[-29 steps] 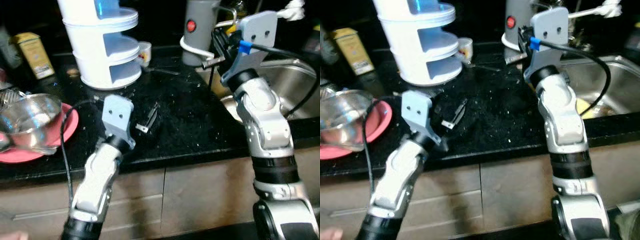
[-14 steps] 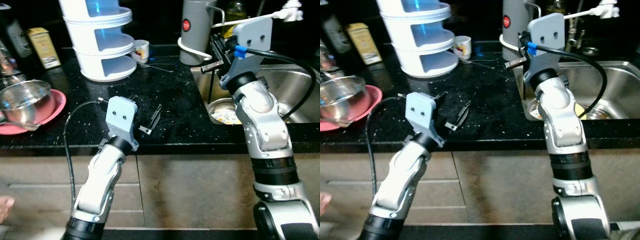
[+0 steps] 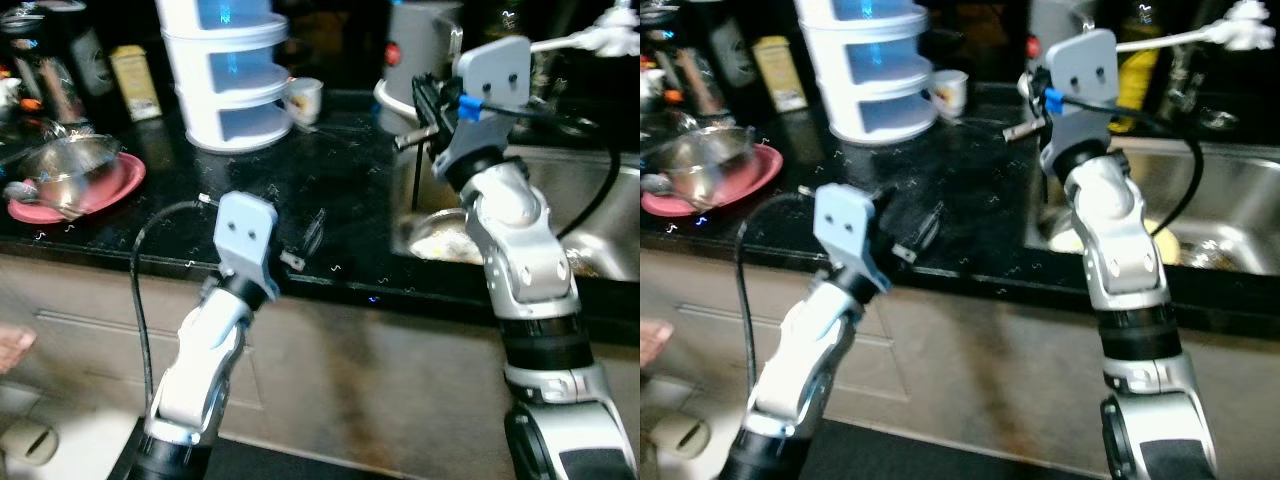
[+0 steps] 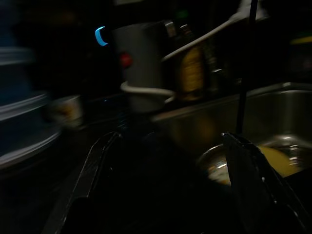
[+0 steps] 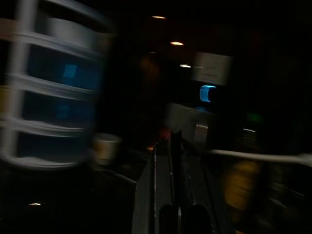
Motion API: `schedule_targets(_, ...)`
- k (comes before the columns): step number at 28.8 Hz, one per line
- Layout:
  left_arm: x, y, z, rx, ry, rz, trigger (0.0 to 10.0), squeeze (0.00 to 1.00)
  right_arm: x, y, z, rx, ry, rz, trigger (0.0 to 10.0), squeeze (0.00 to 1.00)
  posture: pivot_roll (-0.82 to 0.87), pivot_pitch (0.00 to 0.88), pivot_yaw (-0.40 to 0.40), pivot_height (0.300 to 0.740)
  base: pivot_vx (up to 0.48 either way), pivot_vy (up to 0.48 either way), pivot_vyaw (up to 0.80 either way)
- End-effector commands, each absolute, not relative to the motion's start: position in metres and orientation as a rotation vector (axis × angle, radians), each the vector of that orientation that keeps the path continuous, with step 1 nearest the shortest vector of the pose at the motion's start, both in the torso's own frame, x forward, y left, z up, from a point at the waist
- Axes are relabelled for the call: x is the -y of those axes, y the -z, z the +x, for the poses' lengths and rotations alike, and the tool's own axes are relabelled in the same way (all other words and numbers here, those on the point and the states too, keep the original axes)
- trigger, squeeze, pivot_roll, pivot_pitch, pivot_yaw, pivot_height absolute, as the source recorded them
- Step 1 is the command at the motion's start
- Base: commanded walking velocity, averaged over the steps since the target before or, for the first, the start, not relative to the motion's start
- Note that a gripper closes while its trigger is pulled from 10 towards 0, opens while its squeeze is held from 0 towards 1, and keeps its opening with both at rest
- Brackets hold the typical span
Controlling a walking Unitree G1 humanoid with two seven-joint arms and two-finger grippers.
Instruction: Kitchen organization
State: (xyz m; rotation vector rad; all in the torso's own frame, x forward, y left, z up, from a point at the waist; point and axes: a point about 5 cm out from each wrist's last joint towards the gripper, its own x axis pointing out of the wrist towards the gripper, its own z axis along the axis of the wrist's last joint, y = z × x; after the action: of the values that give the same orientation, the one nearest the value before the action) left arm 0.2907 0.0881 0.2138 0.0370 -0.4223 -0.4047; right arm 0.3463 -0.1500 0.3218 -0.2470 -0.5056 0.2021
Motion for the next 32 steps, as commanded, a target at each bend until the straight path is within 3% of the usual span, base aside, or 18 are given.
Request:
schedule_targets(1, -0.093, -0.210, 0.291, 0.408, 0.393, 0.053, 10.0, 0.00, 0.144, -0.321, 0.347, 0.505, -0.221, -0.252, 10.0, 0.00, -0.06, 0.000, -0.012, 0.740, 0.000, -0.255, 0.00)
schedule_targets(6, -0.093, -0.211, 0.291, 0.409, 0.395, 0.055, 10.0, 0.00, 0.144, -0.320, 0.349, 0.494, -0.208, -0.254, 10.0, 0.00, -0.06, 0.000, -0.012, 0.740, 0.000, -0.244, 0.00)
schedule_targets(30, -0.100, -0.194, 0.288, 0.341, 0.357, 0.079, 10.0, 0.00, 0.129, -0.286, 0.367, 0.318, -0.181, -0.357, 10.0, 0.00, -0.06, 0.000, -0.013, 0.740, 0.000, 0.000, 0.00)
schedule_targets(32, -0.102, -0.188, 0.286, 0.318, 0.343, 0.096, 10.0, 0.00, 0.130, -0.280, 0.371, 0.287, -0.162, -0.358, 10.0, 0.07, -0.06, 0.000, -0.021, 0.740, 0.000, 0.000, 0.00)
